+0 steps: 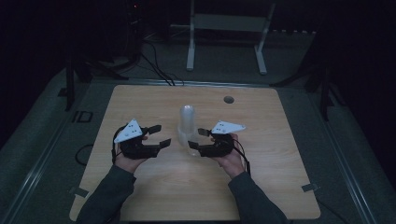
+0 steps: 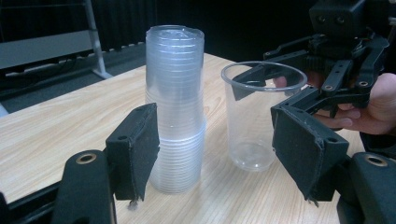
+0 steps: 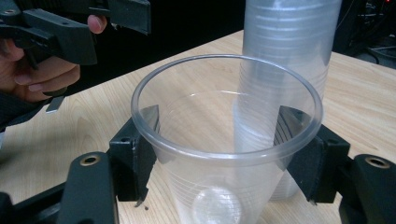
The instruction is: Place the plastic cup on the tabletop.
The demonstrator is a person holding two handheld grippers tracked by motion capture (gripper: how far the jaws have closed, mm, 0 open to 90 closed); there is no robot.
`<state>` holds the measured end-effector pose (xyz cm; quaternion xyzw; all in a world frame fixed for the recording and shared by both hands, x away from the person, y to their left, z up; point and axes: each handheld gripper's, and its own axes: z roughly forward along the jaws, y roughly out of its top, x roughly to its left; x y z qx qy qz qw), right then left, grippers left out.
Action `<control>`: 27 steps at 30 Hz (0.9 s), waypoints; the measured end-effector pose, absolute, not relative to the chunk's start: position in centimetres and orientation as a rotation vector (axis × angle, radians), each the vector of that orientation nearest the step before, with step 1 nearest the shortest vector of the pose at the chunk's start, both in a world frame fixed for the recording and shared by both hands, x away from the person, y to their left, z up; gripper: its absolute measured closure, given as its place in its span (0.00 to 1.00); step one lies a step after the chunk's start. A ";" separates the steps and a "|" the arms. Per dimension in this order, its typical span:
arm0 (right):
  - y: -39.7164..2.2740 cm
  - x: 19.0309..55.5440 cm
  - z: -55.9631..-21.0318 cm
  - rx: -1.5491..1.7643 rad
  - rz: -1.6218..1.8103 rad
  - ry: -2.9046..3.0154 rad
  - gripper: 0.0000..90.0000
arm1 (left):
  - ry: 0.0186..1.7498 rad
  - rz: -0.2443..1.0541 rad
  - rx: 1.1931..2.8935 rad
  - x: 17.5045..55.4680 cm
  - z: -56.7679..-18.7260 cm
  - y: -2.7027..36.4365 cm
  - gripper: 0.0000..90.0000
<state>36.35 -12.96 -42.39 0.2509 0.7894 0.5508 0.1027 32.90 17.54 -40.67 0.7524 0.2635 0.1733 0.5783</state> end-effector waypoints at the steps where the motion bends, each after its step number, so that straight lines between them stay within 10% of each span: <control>1: -13.0 36.4 -42.4 0.741 1.625 2.330 0.35 | 0.616 0.405 1.761 32.9 -40.7 17.5 0.35; 27: -12.9 35.9 -44.7 0.708 1.572 2.306 0.35 | 0.612 0.405 1.764 32.9 -40.7 17.4 0.35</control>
